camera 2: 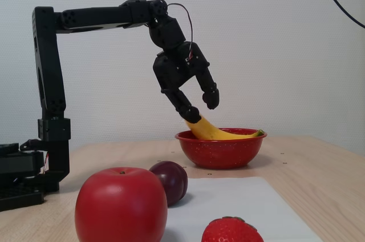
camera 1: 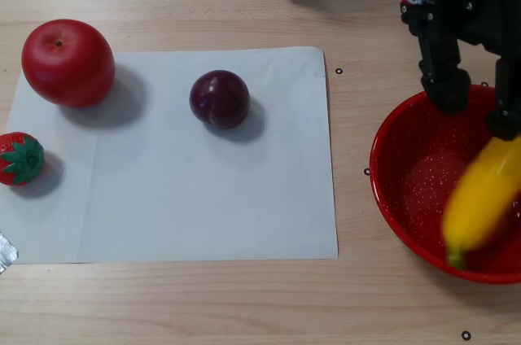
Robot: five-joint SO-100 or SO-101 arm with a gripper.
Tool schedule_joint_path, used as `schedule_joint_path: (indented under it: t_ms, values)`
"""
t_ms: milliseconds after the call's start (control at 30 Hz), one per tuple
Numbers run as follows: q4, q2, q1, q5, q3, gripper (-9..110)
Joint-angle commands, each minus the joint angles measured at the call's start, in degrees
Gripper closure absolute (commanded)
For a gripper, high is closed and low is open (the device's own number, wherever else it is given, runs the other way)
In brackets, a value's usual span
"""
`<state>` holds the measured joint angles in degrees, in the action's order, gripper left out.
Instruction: Grasp the banana and put it in the red bowl.
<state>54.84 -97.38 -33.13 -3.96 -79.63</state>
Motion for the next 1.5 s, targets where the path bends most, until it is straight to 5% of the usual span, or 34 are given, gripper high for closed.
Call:
schedule_joint_path:
  t_ms: [0, 667, 1267, 1467]
  values:
    - [1.8, -6.2, 1.4, -0.9, 8.4, 93]
    - [12.3, -25.0, 14.5, -1.7, 0.5, 101]
    - [-2.1, -51.9, 24.7, -2.5, -31.1, 101]
    - [-15.6, -62.1, 26.8, -2.4, -48.5, 101]
